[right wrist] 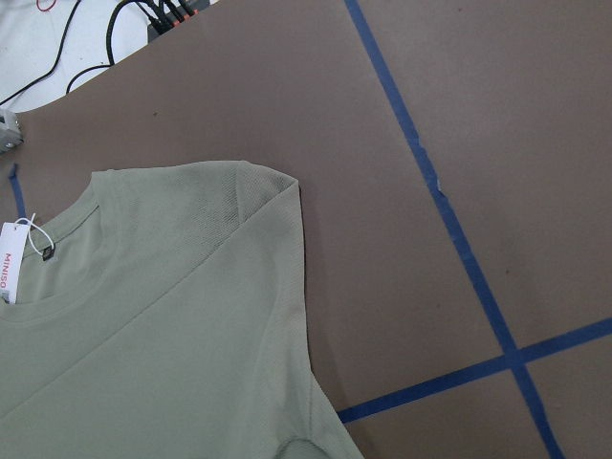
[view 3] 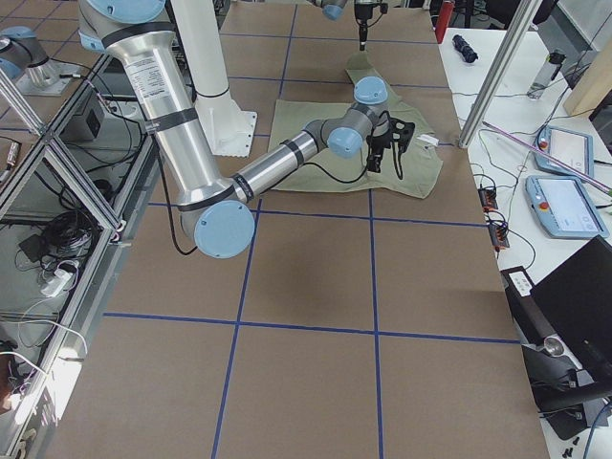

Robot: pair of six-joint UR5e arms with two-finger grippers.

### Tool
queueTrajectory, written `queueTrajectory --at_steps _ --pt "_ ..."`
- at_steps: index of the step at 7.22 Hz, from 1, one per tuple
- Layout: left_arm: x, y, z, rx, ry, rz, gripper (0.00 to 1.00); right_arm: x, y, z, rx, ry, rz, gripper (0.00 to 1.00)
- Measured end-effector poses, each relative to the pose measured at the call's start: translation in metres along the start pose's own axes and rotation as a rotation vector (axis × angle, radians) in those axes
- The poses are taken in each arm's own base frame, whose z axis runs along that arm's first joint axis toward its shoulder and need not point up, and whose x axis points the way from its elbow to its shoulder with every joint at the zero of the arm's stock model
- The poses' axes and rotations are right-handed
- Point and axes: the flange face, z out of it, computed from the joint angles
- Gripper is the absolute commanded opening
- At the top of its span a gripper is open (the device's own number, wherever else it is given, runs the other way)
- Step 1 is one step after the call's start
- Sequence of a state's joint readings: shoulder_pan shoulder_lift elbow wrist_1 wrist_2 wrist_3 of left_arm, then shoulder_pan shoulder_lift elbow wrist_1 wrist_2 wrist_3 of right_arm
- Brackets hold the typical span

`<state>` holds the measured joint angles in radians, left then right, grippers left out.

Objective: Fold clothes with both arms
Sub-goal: 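Grasp the other sleeve cuff with the left gripper and fold it across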

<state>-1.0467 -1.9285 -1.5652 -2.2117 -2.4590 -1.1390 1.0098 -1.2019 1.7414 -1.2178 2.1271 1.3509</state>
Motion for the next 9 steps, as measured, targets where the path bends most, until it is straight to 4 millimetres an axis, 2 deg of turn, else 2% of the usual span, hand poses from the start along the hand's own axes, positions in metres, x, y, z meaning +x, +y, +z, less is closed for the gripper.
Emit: queueTrajectory --at_steps 1,2,4,5,6,7,8,9 --pt "0.094 0.010 0.028 0.003 0.052 -0.051 0.00 0.018 -0.011 -0.006 -0.005 0.007 -0.026 1.00" --pt "0.177 0.019 0.058 0.035 0.093 -0.100 0.00 0.033 -0.019 -0.012 -0.012 0.012 -0.047 1.00" --pt "0.307 0.024 0.120 0.112 0.126 -0.164 0.00 0.052 -0.025 -0.015 -0.020 0.021 -0.061 1.00" --pt "0.363 0.026 0.155 0.145 0.119 -0.179 0.00 0.055 -0.025 -0.016 -0.021 0.023 -0.062 1.00" --pt "0.406 0.036 0.188 0.185 0.112 -0.183 0.00 0.057 -0.024 -0.016 -0.021 0.023 -0.063 1.00" --pt "0.431 0.046 0.218 0.234 0.119 -0.176 0.06 0.058 -0.024 -0.017 -0.022 0.024 -0.062 1.00" --pt "0.442 0.052 0.243 0.275 0.133 -0.166 0.06 0.060 -0.023 -0.017 -0.022 0.025 -0.061 1.00" --pt "0.451 0.057 0.260 0.301 0.141 -0.160 0.06 0.060 -0.023 -0.018 -0.021 0.024 -0.062 1.00"
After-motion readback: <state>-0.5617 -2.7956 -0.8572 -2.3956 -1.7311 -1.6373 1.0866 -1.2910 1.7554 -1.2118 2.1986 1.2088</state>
